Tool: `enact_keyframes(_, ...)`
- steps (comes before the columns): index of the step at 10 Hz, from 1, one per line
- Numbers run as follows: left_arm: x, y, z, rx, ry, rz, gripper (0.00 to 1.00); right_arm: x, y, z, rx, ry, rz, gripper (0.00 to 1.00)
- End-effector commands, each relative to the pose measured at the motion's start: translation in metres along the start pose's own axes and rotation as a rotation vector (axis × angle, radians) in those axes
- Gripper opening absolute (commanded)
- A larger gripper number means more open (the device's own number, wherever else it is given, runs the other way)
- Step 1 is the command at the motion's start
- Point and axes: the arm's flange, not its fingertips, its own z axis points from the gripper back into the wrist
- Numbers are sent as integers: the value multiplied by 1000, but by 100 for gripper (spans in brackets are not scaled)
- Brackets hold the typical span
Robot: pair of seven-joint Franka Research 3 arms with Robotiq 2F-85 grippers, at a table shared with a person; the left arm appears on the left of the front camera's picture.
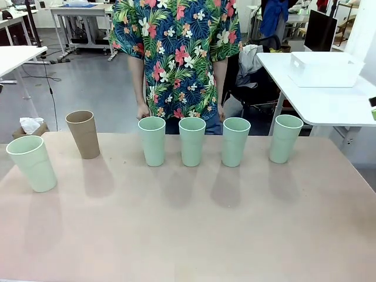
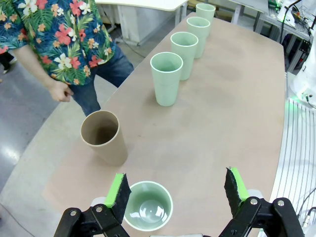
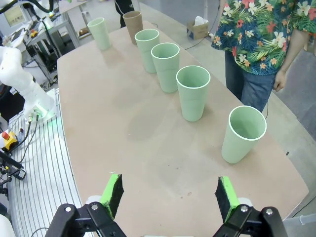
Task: Stack the cups and store them in the basket.
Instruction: Pick up two Reusable plastic cups , one in each hand.
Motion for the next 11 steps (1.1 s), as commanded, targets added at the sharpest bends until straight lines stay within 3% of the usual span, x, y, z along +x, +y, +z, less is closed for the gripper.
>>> enact_keyframes(1, 1, -1, 1, -4, -14, -14, 100, 2, -2, -1, 4, -30, 10, 100)
enact_keyframes(11, 0, 0, 0, 0, 0, 0, 100, 0, 0, 0, 0, 0, 0, 100)
